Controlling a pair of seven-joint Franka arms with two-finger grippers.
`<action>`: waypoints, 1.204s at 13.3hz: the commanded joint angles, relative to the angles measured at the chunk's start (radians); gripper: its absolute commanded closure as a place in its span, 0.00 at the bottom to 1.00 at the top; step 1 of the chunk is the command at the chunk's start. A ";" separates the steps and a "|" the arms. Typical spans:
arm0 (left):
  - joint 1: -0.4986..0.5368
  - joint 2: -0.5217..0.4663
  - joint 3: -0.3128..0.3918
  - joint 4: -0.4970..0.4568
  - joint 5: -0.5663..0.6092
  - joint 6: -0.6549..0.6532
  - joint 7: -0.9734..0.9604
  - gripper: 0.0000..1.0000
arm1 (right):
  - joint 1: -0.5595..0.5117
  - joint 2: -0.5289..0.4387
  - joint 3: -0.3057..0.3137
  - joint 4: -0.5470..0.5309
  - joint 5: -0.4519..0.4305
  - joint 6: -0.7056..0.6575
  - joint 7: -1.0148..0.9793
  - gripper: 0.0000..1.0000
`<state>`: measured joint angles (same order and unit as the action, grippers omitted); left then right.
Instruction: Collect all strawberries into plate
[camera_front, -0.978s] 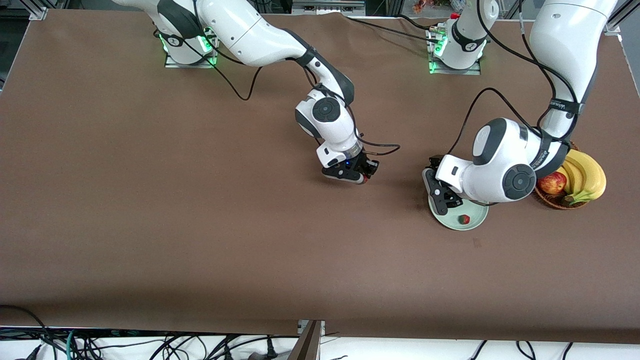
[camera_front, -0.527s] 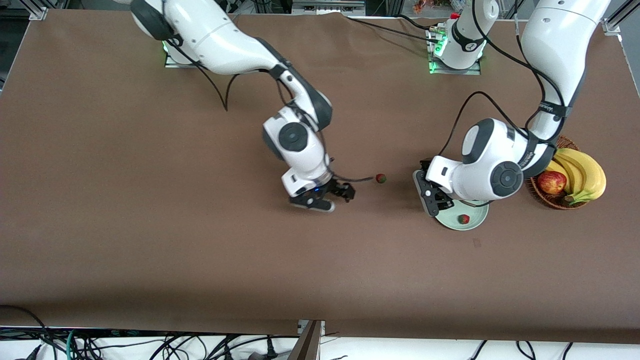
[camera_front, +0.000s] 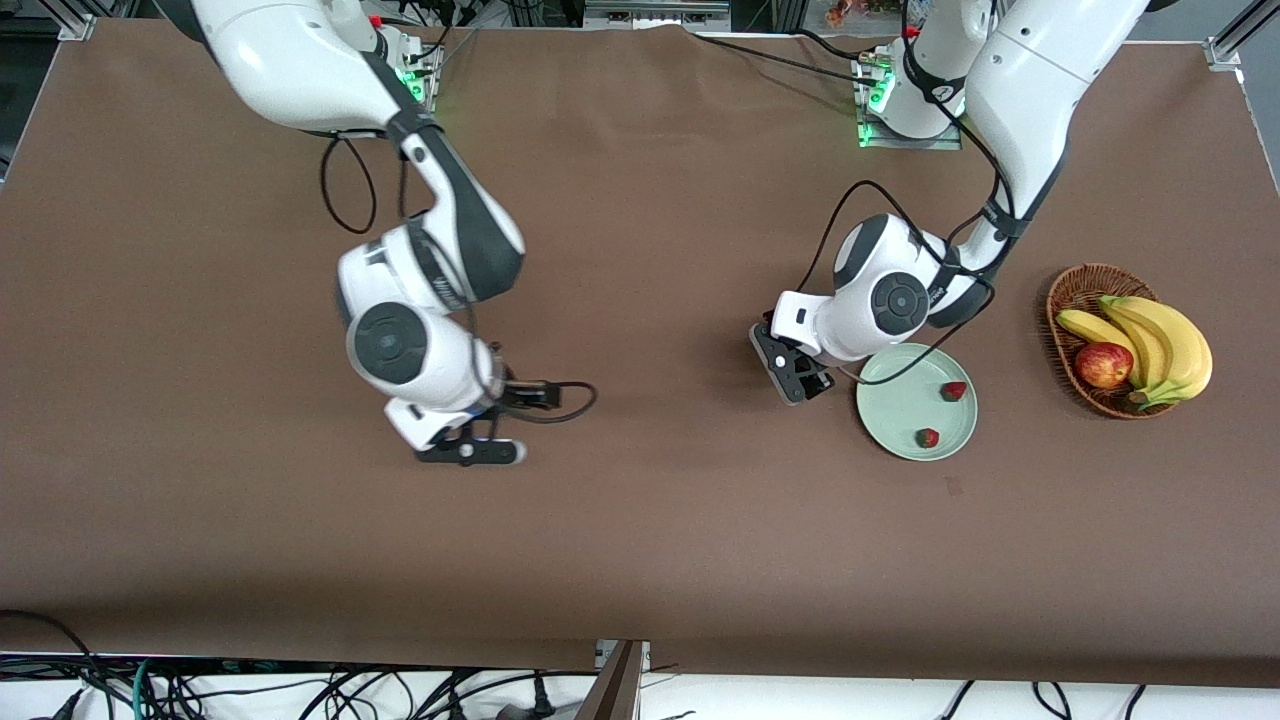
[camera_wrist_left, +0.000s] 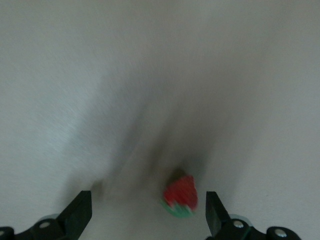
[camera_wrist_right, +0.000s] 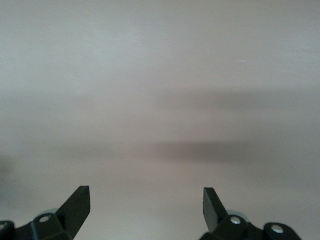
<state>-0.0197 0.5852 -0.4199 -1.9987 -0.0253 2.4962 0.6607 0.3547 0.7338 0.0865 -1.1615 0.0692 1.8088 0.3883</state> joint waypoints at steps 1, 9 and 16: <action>-0.011 -0.085 -0.005 -0.084 0.001 0.020 -0.131 0.00 | -0.081 -0.076 0.013 -0.027 -0.009 -0.139 -0.124 0.00; -0.065 -0.061 0.003 -0.120 0.160 0.096 -0.265 0.03 | -0.275 -0.451 0.015 -0.207 -0.117 -0.414 -0.221 0.00; -0.057 -0.045 0.006 -0.098 0.176 0.118 -0.251 1.00 | -0.315 -0.658 0.022 -0.348 -0.126 -0.457 -0.232 0.00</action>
<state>-0.0838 0.5419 -0.4170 -2.1118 0.1198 2.6111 0.4088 0.0555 0.1441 0.0873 -1.4216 -0.0475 1.3369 0.1739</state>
